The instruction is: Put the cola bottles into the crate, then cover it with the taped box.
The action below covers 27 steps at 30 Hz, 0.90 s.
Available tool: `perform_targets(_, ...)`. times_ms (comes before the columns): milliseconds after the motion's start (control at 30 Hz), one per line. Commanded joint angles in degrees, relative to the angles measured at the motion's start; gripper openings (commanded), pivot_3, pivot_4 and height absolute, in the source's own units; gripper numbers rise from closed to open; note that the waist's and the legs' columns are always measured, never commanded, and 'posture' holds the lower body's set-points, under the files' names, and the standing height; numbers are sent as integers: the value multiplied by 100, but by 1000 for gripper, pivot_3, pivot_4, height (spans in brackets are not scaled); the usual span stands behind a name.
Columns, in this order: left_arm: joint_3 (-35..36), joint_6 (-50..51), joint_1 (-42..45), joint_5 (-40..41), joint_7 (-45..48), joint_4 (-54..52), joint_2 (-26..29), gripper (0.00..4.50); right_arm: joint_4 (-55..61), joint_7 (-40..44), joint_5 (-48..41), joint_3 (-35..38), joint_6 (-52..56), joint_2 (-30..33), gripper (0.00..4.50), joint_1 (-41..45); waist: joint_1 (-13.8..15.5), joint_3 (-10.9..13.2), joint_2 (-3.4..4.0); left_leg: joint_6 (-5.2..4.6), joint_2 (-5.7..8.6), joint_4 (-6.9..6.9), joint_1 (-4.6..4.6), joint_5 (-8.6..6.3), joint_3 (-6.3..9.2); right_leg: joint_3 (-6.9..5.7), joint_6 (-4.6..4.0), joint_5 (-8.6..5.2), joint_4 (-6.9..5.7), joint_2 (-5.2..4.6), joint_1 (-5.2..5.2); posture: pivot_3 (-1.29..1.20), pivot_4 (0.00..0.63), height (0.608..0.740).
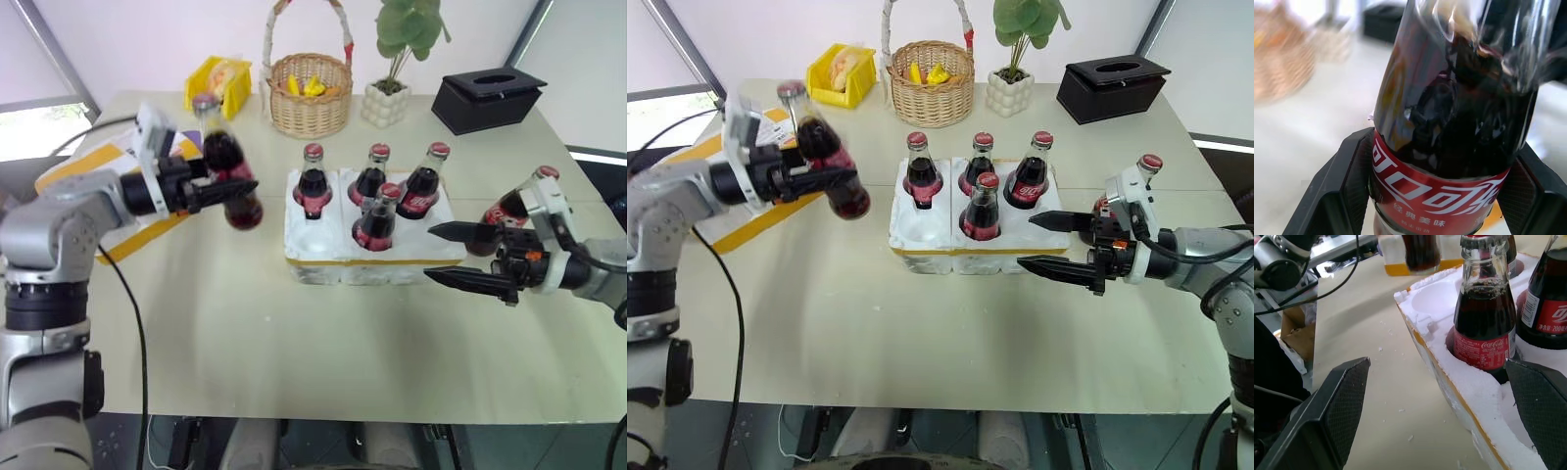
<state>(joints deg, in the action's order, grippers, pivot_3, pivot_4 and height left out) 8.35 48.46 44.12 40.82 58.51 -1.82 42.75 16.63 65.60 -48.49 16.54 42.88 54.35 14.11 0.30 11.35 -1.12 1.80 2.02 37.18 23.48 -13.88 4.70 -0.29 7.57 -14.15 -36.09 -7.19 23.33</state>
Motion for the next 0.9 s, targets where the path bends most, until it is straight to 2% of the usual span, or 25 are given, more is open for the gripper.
perform_targets(33, 55, 259, 597, 449, 35, -343, -89, 2807, 122, -17, -47, 91, -108, -53, 4500, 12, -2, 0, 0, 0, 0, -2, 0, 0, 0, 0, 0, 0, -1, 0, 2, 0, 150, 738)
perform_targets(267, -455, 396, 1134, 457, 13, -278, -717, 2807, 211, -126, -59, 214, -120, -105, 4500, -136, -17, 0, 1, 0, 0, -1, -1, 1, -2, 1, 1, 0, -3, 1, 1, 0, 150, 738)
perform_targets(533, -987, -166, 912, -138, 158, 6, -978, 2807, 457, -338, -163, 483, -81, -141, 4500, -462, -41, 0, 1, 0, 0, -2, -2, 1, 0, 1, 1, 0, -3, 3, 2, 0, 150, 738)
perform_targets(667, -1078, -439, 726, -370, 292, 73, -996, 2807, 545, -409, -218, 581, -55, -148, 4500, -583, -63, 0, 1, 0, 0, -2, -1, 1, 0, 1, 0, 0, -3, 2, 1, 0, 150, 738)
perform_targets(900, -1305, -670, 511, -684, 255, 217, -1346, 2807, 502, -490, -243, 531, -52, -127, 4500, -513, -78, 0, 0, 0, 0, 1, -1, 1, 1, 1, 0, 0, -3, 2, 0, 0, 150, 738)
